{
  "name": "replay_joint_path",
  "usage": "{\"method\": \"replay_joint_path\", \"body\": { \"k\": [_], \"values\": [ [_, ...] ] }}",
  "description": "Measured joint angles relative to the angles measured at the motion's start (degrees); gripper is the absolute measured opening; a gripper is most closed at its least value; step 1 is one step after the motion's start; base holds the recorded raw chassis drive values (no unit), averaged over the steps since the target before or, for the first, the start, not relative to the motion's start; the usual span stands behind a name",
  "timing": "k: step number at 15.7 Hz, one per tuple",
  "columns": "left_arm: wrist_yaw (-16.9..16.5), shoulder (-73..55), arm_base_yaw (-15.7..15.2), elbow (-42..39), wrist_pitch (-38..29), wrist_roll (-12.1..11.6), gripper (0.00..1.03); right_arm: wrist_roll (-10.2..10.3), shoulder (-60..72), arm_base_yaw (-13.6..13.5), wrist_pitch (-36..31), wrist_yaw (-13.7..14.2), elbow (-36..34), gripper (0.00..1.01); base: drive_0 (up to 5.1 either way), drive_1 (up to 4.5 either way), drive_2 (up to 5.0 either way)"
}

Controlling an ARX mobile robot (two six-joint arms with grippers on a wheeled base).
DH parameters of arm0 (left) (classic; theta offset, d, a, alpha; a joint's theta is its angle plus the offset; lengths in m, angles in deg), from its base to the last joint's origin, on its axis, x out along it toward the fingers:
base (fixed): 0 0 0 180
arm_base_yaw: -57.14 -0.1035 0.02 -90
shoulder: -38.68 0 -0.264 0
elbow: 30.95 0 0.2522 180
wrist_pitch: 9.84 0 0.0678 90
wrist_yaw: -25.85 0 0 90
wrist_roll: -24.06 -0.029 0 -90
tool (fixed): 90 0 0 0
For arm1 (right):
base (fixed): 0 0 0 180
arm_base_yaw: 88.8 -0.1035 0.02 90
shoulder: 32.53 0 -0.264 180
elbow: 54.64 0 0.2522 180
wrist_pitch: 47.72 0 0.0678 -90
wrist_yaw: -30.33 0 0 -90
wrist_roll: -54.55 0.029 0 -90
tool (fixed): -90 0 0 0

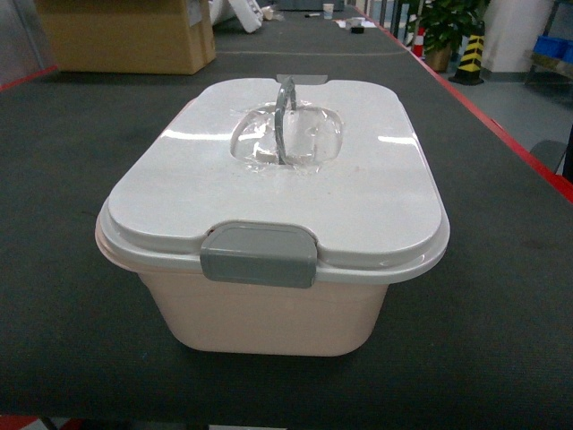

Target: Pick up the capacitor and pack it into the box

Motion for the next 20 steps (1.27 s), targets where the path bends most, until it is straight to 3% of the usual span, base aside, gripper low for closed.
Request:
{"method": "replay_joint_path", "body": {
  "k": [4,6,8,20],
  "values": [
    [-4.68,6.32,-4.22,-7.82,-1.03,0.00,0.02,0.00,0.00,0.00,0.00,0.00,0.00,0.98,0.0,0.00,0.0],
    [-6.49,9.64,-6.10,-10.86,-0.81,0.17,0.02,0.00,0.00,0.00,0.02,0.00,0.00,0.98,0.0,0.00,0.0],
    [-12.28,12.57,-11.54,-12.98,0.20,0.15,0.02,0.00,0.00,0.00,0.00,-0.02,0.00,0.98,0.0,0.00,0.0],
    [-12.59,26.56,-11.74,-19.47,6.82,0.20,0.02,0.02,0.00,0.00,0.02,0.00,0.00,0.98,0.0,0.00,0.0]
  ]
}}
